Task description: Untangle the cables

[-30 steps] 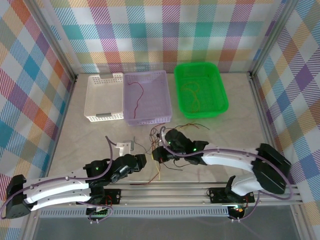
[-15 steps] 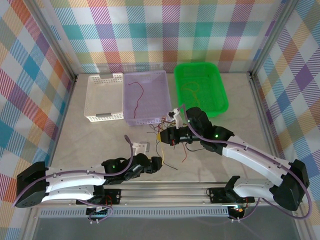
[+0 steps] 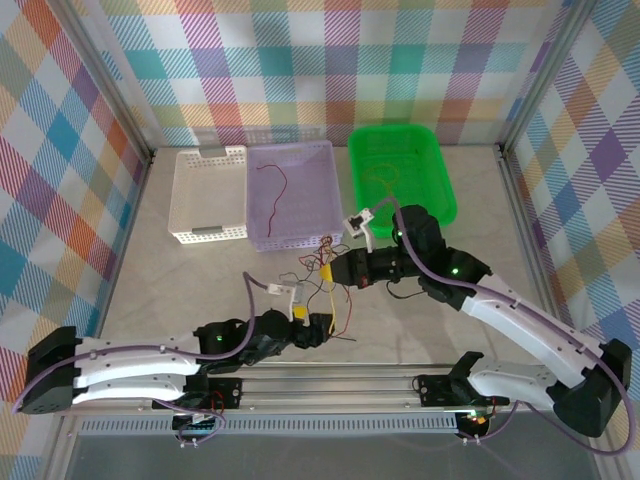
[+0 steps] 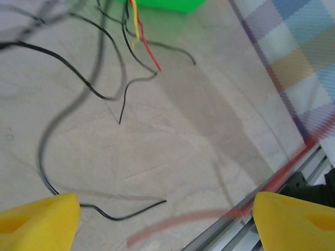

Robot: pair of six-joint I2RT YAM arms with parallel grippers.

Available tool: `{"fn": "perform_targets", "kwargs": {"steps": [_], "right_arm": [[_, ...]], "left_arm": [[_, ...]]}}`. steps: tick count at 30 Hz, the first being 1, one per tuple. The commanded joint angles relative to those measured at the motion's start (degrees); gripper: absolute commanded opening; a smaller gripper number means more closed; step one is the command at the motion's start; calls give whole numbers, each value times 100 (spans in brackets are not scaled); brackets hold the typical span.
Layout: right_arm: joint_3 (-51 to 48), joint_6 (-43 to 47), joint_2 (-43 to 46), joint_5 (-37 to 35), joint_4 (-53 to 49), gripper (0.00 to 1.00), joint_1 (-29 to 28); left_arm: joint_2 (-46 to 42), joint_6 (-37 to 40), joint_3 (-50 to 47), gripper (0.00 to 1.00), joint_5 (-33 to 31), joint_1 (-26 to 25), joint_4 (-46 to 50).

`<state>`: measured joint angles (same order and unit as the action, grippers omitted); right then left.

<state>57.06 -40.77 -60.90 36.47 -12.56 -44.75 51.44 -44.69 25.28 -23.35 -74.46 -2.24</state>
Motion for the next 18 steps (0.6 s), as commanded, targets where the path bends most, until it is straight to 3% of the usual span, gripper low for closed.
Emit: {"fn": "perform_targets", "kwargs": {"steps": [1, 4, 8, 15, 18], "right_arm": [[242, -198, 253, 670, 178, 0, 142], [240, -435, 362, 980, 407, 0, 236], [257, -772, 369, 1323, 751, 0, 248], [218, -1129, 281, 1682, 1242, 0, 274], [294, -918, 264, 1511, 887, 0, 274]], "left_arm": [[-640, 181, 49, 91, -747, -43, 667], [-1142, 192, -59, 97, -1149, -40, 1038], [-1538, 281, -220, 98, -1190, -30, 973], [-1718, 559, -419, 100, -578, -28, -152], [-1423, 578, -305, 100, -133, -32, -567]]}}
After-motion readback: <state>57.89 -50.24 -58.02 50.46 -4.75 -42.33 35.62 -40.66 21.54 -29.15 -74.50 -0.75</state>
